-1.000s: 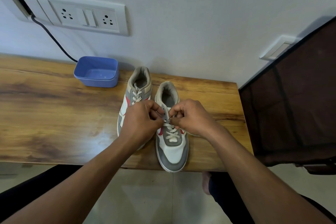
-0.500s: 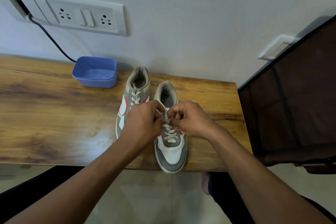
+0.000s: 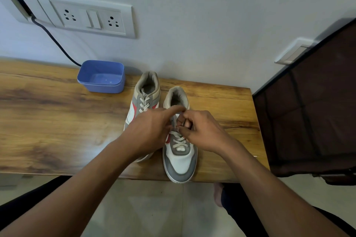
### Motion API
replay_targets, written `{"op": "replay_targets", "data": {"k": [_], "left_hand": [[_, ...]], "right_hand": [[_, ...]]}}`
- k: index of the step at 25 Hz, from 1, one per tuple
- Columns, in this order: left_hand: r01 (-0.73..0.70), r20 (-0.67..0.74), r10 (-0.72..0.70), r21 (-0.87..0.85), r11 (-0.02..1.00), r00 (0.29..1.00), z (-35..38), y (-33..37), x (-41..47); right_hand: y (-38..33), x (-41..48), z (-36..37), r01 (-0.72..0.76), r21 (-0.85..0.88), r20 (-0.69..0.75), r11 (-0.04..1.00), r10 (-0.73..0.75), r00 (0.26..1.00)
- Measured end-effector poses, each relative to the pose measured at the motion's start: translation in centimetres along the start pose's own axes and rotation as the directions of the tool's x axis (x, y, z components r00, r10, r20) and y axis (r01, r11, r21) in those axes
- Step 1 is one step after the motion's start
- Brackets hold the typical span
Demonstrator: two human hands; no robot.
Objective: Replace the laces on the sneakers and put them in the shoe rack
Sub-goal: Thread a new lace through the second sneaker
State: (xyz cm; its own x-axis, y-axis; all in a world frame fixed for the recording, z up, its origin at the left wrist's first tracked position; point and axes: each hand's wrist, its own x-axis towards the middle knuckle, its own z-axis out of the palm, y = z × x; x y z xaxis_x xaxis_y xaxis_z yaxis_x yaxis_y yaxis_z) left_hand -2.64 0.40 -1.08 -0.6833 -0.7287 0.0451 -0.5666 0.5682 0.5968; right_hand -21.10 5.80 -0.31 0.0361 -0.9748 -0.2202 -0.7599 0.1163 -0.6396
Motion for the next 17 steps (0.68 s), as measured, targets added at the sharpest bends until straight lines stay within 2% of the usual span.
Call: {"op": "replay_targets", "data": {"k": [4,8,11,17], "left_hand": [[0.01,0.058,-0.009,-0.015,1.0,0.998,0.0,-1.1,0.7],[0.014,0.046,-0.012,-0.032,0.999,0.999,0.0,-1.5,1.0],[0.029,0.049,-0.027,-0.044,0.999,0.998,0.0,-1.8,1.3],[0.029,0.066,-0.028,-0.012,1.0,0.997,0.2,-1.8,1.6]], "right_hand": [[-0.1,-0.6,0.1,-0.036,0.15,-0.049,0.988,0.044,0.998],[0.4,-1.2,-0.9,-0.128,0.311,-0.003,0.942,0.135,0.991],[0.9,-1.1,-1.6,-0.167,0.32,0.018,0.933,0.171,0.985],[0.6,-0.8,-0.5,-0.086,0.205,-0.078,0.975,0.104,0.991]]}}
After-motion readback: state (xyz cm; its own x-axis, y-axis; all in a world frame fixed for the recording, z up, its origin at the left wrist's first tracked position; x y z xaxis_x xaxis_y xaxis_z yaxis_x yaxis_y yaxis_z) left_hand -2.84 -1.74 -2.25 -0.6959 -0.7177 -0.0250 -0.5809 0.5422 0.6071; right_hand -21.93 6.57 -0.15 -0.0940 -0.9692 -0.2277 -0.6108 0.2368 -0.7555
